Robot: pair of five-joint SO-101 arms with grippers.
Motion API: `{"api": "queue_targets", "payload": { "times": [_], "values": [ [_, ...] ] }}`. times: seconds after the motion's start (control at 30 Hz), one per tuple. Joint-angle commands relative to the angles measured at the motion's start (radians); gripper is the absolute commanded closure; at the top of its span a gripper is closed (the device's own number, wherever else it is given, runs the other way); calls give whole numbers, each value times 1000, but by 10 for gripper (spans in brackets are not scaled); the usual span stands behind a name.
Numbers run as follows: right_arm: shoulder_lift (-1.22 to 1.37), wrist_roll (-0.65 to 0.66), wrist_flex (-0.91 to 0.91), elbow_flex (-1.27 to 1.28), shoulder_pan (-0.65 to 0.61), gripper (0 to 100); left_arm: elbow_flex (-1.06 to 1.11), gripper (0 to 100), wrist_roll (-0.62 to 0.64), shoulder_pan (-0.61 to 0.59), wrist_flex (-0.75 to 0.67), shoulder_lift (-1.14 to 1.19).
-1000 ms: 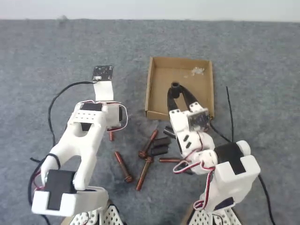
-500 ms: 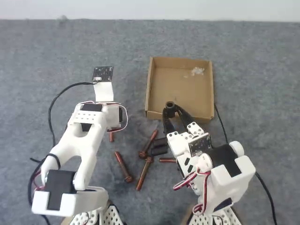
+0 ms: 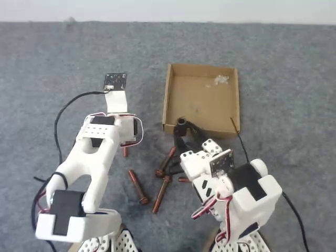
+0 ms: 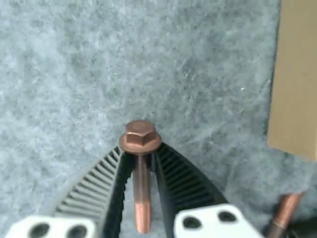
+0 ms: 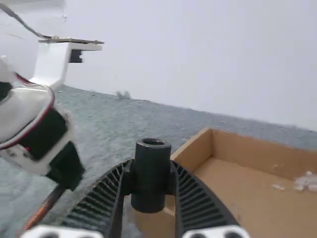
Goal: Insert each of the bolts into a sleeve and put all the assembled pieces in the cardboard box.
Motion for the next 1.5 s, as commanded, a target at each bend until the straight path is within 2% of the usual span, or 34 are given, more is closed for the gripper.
{"api": "queue_targets", "payload": {
  "times": [0.0,0.53,0.93,1.17,1.3,1.47],
  "values": [
    [-2,-44,24,15,-47,993,15,988,-3,-3,-54,-66],
    [-2,-48,139,-31,-42,993,-47,988,-3,25,-74,-72],
    [-2,-48,145,-32,-41,993,-143,988,-3,37,-71,-75],
    [-2,-46,145,-34,-41,993,-79,988,-5,38,-80,-310],
    [-2,-46,147,-34,-41,993,61,988,-3,68,-215,-454],
    [-2,-46,147,-34,-41,993,286,988,-3,178,-433,-608]
  ]
}}
